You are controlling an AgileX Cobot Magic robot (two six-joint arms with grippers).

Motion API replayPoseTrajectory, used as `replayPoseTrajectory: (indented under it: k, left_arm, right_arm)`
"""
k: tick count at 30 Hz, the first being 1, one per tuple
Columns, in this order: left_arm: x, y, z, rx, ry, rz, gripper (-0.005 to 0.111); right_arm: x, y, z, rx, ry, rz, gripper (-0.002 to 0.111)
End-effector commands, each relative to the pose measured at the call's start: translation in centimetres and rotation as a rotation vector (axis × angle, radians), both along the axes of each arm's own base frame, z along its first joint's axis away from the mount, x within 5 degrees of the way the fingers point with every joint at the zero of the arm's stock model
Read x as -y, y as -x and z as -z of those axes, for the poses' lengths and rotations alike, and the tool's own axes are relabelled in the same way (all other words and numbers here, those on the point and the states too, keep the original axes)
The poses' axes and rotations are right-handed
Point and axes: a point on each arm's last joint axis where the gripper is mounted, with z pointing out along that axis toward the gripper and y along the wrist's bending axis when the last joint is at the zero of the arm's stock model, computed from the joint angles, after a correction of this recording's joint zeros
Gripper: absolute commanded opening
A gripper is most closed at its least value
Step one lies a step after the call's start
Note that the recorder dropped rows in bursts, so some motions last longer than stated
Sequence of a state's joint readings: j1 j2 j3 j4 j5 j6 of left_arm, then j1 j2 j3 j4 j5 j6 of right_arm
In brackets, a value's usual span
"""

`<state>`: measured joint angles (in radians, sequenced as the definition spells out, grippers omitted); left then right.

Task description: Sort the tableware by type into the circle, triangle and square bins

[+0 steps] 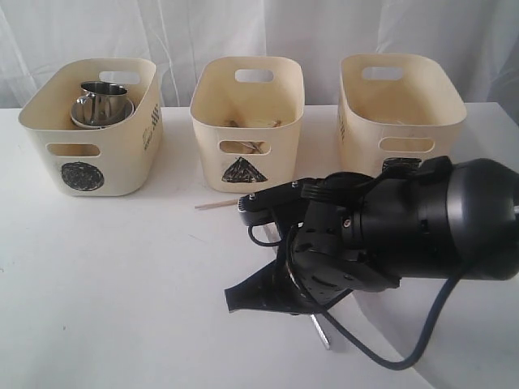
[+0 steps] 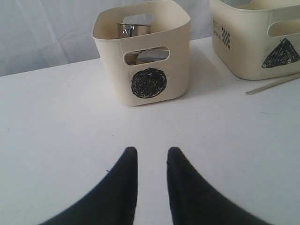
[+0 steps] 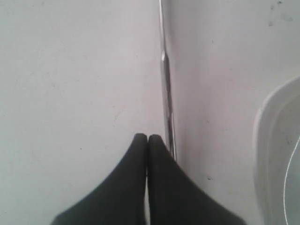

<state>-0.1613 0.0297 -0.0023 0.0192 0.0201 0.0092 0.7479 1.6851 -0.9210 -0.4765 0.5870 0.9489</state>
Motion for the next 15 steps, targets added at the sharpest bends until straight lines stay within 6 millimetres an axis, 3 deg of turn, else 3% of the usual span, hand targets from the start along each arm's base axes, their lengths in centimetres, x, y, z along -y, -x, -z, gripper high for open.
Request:
replayPoseTrajectory:
  k: [1, 12, 15]
  left_arm:
    - [0.0, 0.0, 0.0, 0.003, 0.012, -0.001, 0.028]
    - [0.0, 0.0, 0.0, 0.003, 0.012, -0.001, 0.028]
    - [0.0, 0.0, 0.0, 0.003, 0.012, -0.001, 0.028]
  right_arm:
    - [0.0, 0.1, -0.5, 0.022, -0.007, -0.015, 0.000]
    - [0.7, 0.1, -0.4, 0.008, 0.057, 0.013, 0.000]
    - [1.2, 0.0, -0.5, 0.022, 0.089, 0.059, 0.005]
